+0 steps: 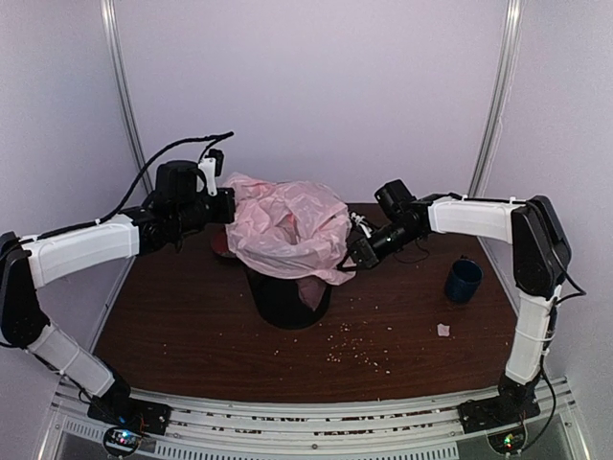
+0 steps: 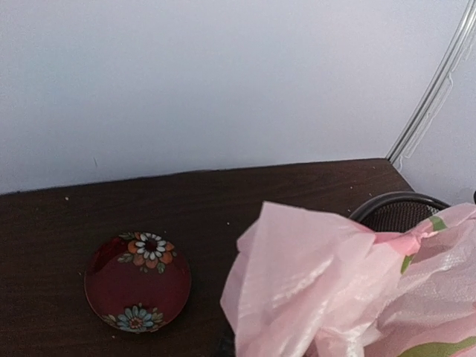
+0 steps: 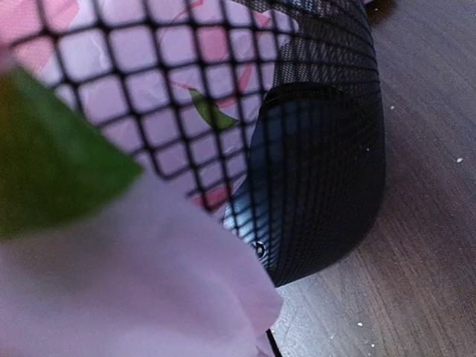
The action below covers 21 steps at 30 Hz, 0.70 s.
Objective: Put the trash bags into the trash bin
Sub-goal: Fold the bag opening over the bin rim.
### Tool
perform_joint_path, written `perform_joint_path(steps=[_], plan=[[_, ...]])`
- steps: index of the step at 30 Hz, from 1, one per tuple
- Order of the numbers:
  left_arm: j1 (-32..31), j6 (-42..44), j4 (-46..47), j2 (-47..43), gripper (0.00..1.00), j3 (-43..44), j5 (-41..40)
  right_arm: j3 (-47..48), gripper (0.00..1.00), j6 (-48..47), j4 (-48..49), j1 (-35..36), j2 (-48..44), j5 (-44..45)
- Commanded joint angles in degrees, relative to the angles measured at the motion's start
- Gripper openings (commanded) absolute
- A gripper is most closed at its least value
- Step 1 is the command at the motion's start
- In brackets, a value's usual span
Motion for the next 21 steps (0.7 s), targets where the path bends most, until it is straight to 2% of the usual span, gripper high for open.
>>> perform_joint_path(steps=[1, 3, 7, 11, 15, 19, 21], plan=[[2.96, -3.5, -2.29, 2.98, 0.0, 3.61, 6.04, -0.95, 0.0, -3.19, 2.18, 2.94, -1.86, -2.01], [3.98, -2.8, -2.79, 6.05, 0.0, 6.73, 10.94, -0.81, 0.0, -3.32, 1.86, 2.96, -1.38, -1.53], [4.11, 0.2, -11.09, 17.31, 0.0, 19.74, 23.2, 0.19, 0.0, -4.34, 0.38, 2.94, 0.45, -1.17], [4.51, -3.62, -3.51, 20.0, 0.0, 18.02, 38.55, -0.04, 0.0, -4.8, 0.05, 2.92, 0.33, -1.87], [4.44, -5.29, -4.06, 19.41, 0.0, 18.75, 44.75, 0.0, 0.0, -6.03, -1.88, 2.56, -1.24, -1.83], [3.2, -2.28, -16.7, 18.63, 0.0, 22.02, 48.09, 1.7, 0.0, -9.81, -7.64, -0.25, -2.64, -1.04], [2.67, -1.09, -21.58, 16.3, 0.0, 20.62, 48.35, 2.49, 0.0, -10.9, -9.88, -2.62, -2.79, -0.55]])
